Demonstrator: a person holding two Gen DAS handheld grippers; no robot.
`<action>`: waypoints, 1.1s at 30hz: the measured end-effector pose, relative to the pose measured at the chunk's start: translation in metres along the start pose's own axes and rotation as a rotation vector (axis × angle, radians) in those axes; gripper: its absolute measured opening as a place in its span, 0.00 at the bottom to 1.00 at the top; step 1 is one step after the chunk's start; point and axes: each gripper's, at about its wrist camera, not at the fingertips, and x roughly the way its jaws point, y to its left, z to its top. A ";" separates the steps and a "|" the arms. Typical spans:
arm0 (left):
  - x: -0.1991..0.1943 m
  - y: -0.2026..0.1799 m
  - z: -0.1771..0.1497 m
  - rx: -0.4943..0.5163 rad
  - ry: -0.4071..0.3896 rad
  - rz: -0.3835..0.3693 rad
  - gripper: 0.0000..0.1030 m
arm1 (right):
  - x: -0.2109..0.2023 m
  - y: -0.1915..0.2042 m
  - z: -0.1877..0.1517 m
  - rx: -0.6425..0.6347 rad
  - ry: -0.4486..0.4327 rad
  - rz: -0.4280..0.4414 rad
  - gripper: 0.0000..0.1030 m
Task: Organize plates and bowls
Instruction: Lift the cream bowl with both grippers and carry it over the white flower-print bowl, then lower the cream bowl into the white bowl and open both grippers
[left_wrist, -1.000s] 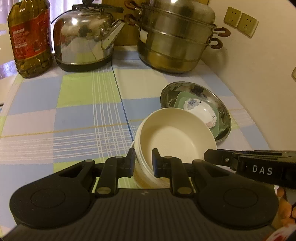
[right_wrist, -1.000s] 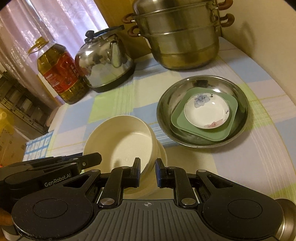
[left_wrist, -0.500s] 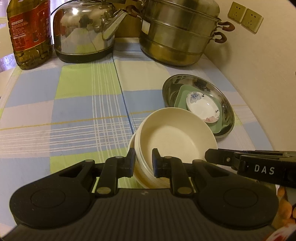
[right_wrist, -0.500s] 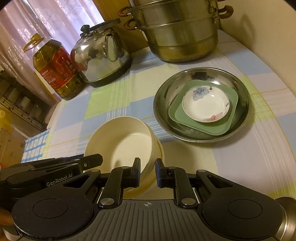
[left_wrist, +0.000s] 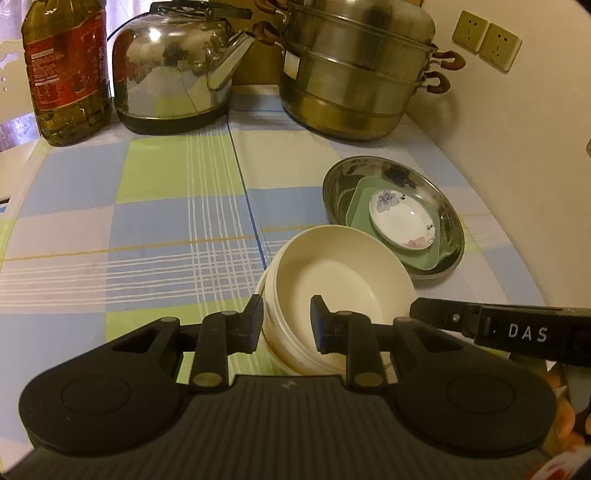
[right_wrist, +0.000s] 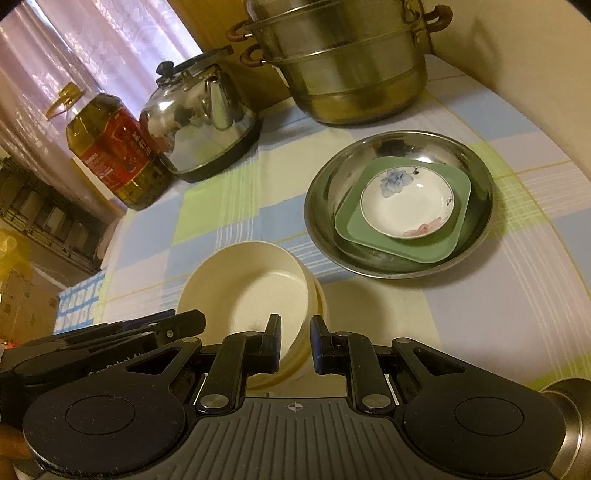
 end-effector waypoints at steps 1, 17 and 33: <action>-0.002 0.000 0.000 -0.001 -0.004 0.001 0.23 | -0.001 0.001 -0.001 -0.002 -0.001 0.002 0.17; -0.045 -0.008 -0.022 -0.015 -0.020 0.026 0.23 | -0.032 0.007 -0.020 -0.013 -0.022 0.043 0.21; -0.102 -0.034 -0.065 -0.011 -0.044 0.059 0.24 | -0.075 0.006 -0.053 -0.053 0.001 0.137 0.36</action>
